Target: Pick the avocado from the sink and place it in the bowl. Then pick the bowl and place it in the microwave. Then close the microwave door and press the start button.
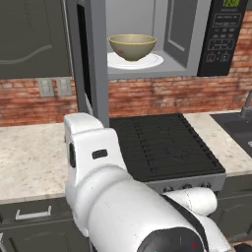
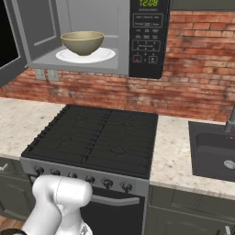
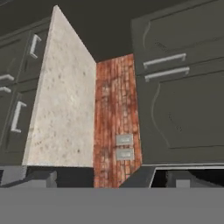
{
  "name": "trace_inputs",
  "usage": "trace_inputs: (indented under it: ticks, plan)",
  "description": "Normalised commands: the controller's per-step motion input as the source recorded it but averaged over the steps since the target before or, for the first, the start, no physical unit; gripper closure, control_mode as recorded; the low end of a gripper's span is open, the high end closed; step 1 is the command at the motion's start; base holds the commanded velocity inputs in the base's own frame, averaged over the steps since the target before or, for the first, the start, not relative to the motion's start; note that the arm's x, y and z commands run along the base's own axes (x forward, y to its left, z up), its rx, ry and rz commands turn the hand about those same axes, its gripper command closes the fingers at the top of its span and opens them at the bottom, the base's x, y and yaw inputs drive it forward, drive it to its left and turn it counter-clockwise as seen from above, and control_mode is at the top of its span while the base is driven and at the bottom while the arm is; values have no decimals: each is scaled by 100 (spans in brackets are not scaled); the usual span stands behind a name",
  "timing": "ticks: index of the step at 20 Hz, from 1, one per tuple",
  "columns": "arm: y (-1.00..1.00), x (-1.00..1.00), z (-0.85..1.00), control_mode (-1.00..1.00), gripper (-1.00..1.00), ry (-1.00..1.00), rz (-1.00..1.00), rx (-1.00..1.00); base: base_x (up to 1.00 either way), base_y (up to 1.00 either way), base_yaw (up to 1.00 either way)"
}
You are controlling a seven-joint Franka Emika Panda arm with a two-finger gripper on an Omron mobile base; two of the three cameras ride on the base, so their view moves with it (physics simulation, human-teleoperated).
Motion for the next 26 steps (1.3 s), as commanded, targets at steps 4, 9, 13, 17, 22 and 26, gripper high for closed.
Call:
trace_inputs:
  ticks: [4, 9, 13, 17, 22, 26]
  plan:
    - [0, 91, 6, -100, -100, 0, -37, 0, 0, 0, 0]
    - [-20, 97, 0, -100, -100, 2, -31, 0, 0, 0, 0]
    - [-45, 50, 0, -100, -100, 0, -25, 0, 0, 0, 0]
    - [-77, 1, 0, -100, -100, 0, -22, 3, 0, 0, 0]
    - [-100, 31, 0, -100, -100, 0, -24, 9, 0, 0, 0]
    - [-100, 67, 3, -100, -100, 0, -20, 9, 0, 0, 0]
